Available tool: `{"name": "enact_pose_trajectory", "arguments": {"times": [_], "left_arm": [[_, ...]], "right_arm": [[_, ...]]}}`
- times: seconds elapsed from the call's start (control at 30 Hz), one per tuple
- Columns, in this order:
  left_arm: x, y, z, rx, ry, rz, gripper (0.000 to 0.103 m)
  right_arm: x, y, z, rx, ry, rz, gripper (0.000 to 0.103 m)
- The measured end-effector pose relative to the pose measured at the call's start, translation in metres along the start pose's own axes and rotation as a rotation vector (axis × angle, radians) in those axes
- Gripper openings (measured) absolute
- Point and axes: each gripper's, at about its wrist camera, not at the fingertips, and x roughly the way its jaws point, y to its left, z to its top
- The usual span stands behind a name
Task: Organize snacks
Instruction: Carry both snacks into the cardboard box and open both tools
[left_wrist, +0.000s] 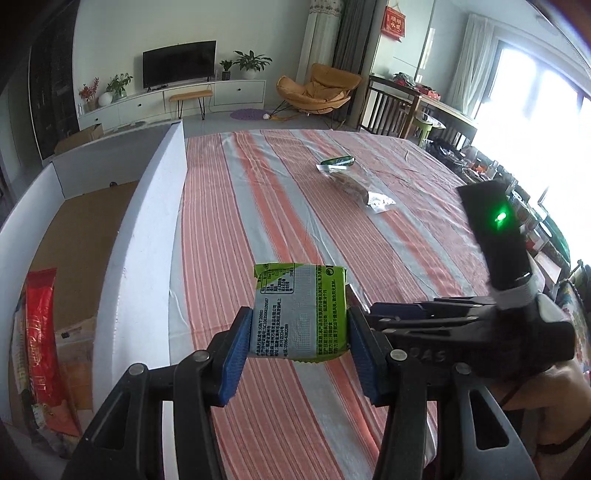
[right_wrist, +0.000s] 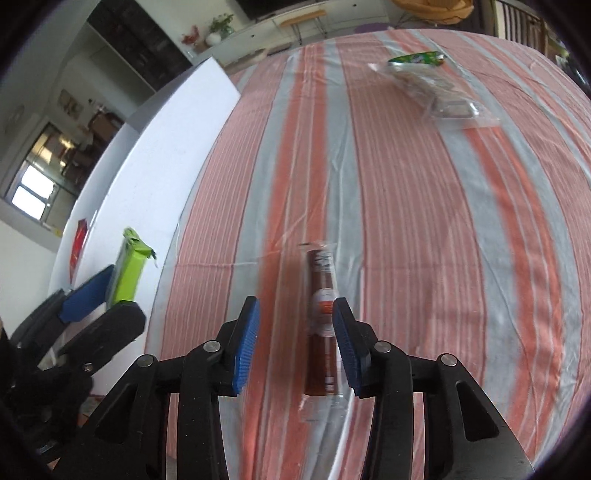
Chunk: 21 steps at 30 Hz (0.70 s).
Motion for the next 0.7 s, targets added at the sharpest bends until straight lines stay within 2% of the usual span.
{"name": "enact_pose_trajectory", "arguments": {"times": [0.03,0.07,0.1,0.2,0.33,0.43,0.53,0.63,0.7], "left_arm": [[-0.006,0.0,0.0,0.004,-0.009,-0.002,0.05],[-0.011,0.0,0.0,0.005,-0.017,-0.006,0.05],[-0.017,0.0,0.001,0.005,-0.025,-0.013,0.05],[-0.04,0.002,0.003,0.003,-0.057,-0.039,0.05],[-0.078,0.013,0.008,-0.007,-0.101,-0.089,0.05],[-0.108,0.033,0.014,-0.02,-0.143,-0.076,0.05],[-0.129,0.067,0.021,-0.057,-0.172,-0.011,0.05],[-0.137,0.108,0.024,-0.096,-0.184,0.113,0.05],[-0.138,0.138,0.021,-0.152,-0.169,0.159,0.05]], "right_arm": [[0.006,0.006,-0.001,-0.049,0.021,-0.067,0.041],[0.014,0.008,-0.004,-0.077,0.048,-0.128,0.026],[0.011,0.008,-0.005,-0.079,0.023,-0.144,0.02],[0.001,-0.009,-0.006,0.053,0.01,-0.094,0.018],[-0.027,-0.039,-0.014,0.274,-0.059,0.095,0.018],[-0.065,-0.038,-0.015,0.359,-0.136,0.253,0.018],[-0.109,-0.004,-0.006,0.338,-0.211,0.406,0.018],[-0.133,0.06,0.014,0.249,-0.251,0.514,0.018],[-0.136,0.103,0.026,0.194,-0.253,0.573,0.018]]}}
